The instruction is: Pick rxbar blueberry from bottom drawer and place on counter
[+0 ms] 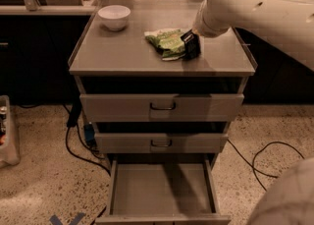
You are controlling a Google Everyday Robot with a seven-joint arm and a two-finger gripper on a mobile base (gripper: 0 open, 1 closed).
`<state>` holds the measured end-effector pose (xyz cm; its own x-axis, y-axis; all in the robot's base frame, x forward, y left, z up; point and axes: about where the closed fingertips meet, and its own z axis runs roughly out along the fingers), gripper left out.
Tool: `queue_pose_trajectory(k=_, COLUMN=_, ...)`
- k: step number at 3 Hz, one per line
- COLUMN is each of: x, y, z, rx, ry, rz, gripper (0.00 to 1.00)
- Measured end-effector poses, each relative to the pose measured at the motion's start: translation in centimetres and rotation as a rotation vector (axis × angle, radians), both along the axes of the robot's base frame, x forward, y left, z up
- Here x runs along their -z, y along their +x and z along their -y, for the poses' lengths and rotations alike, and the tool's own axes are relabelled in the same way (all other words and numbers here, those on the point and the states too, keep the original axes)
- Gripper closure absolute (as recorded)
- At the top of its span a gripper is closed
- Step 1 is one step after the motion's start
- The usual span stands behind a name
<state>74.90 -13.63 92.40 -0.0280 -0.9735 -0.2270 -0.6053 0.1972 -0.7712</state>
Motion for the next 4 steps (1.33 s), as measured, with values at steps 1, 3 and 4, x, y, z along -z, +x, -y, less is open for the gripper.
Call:
queue_pose_trajectory(k=1, x=0.0, y=0.0, z=0.0, rx=0.0, ry=0.0, rz=0.0, gripper=0.59)
queue_pose_trajectory(k=3, x=-0.01, y=0.0, z=0.0, rx=0.0, ry=0.0, rz=0.0, gripper=0.05)
queue_pose_trajectory(k=4, x=-0.02, y=-0.01, z=0.01, rx=0.0, ry=0.0, rz=0.0, gripper=0.0)
